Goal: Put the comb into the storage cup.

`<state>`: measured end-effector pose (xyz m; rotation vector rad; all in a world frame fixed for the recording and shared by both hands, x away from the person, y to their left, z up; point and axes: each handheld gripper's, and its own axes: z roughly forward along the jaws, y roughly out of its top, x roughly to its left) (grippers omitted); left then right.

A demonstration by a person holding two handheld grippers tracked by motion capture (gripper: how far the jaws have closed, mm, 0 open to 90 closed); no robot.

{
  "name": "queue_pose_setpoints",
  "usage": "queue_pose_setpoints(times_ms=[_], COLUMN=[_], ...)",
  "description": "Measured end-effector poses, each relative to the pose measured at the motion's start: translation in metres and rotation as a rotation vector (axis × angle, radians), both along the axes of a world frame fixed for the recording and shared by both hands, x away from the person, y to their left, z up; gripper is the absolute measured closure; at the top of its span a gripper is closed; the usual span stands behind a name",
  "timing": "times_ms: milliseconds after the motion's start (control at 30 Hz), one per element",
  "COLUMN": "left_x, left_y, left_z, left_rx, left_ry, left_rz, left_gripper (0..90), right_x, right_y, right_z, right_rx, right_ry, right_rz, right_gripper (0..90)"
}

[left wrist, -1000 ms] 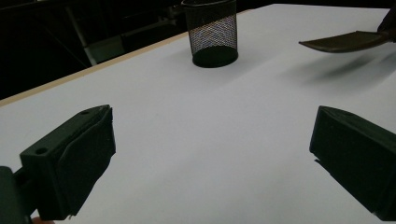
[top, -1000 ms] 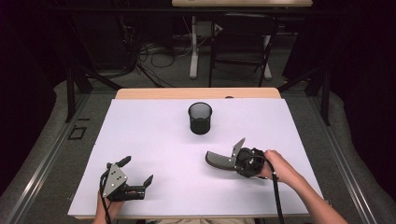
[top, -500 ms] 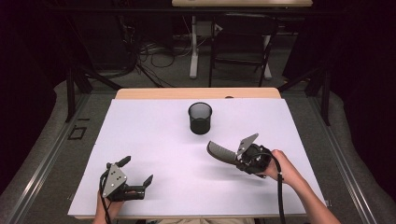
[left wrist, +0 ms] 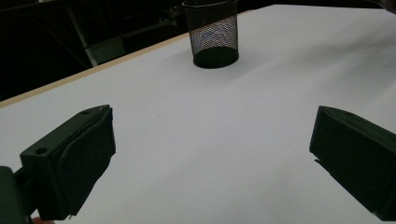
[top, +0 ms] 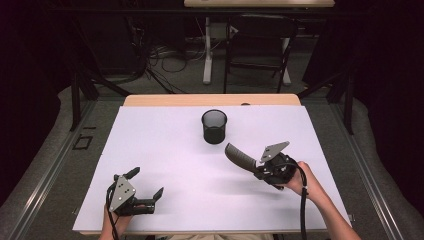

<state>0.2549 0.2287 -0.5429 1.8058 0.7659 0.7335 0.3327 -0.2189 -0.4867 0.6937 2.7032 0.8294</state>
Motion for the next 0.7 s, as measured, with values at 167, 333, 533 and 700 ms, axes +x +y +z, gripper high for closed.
queue_pose_setpoints(times_ms=[167,333,533,700], left_x=[0.0006,0.0001,0.0008,0.0004], left_y=[0.0002,0.0002,-0.0001,-0.0006], left_z=[-0.0004,-0.0001,-0.0004,-0.0002], left_rx=[0.000,0.001,-0.002,0.001], left_ry=[0.005,0.001,0.004,0.003], left_rz=[0.001,0.000,-0.001,-0.005], left_gripper=[0.2,0.2,0.3,0.3], right_x=[-0.0016,-0.0030,-0.0044,-0.0031], right_y=[-0.0023,-0.0032,-0.0059,-0.0074], right_z=[0.0012,0.0024,0.0042,0.0010], right_rx=[0.035,0.081,0.135,0.163], right_ry=[-0.012,-0.033,-0.058,-0.069], right_rz=[-0.016,-0.037,-0.059,-0.082], right_gripper=[72.4,72.4,72.4,72.4])
